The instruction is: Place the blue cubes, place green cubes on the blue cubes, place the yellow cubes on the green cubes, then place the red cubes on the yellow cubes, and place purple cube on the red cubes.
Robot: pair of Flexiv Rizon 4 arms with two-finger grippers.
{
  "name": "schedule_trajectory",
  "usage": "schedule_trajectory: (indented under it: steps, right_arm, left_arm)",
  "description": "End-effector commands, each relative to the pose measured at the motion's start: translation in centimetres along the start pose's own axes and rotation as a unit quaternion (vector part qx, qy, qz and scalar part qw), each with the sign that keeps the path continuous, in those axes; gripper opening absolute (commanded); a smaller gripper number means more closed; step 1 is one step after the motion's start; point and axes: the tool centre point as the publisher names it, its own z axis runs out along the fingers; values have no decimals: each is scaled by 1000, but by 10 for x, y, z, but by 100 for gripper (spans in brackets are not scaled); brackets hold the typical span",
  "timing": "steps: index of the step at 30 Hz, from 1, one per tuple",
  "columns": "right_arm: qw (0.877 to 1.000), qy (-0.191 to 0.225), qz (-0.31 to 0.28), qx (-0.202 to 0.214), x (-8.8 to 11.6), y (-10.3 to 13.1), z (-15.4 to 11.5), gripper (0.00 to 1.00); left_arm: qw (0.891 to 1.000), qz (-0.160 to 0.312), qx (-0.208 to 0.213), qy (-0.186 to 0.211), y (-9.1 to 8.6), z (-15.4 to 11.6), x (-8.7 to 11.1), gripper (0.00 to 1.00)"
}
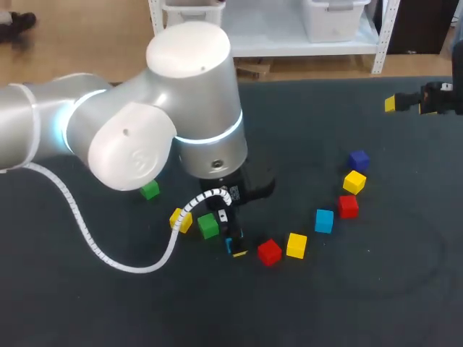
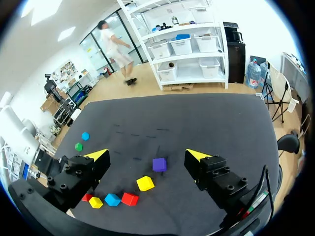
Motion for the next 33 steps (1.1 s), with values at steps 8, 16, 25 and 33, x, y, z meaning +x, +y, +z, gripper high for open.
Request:
schedule_trajectory:
  steps: [8,16,25,33]
  right_arm:
    - [1000,1,0,2,0,1,-1,100]
    - [1000,1,0,2,0,1,-1,100]
    - [1000,1,0,2,0,1,-1,100]
    - [1000,1,0,2,0,1,-1,100]
  left_arm:
    - [1000,3,7,4,3,6,1,49]
    - [1000,3,9,6,2,9,0,0]
    - [1000,21,2,2,9,-5,-5,0]
    - [996,84,-22,8,40,-33,-11,0]
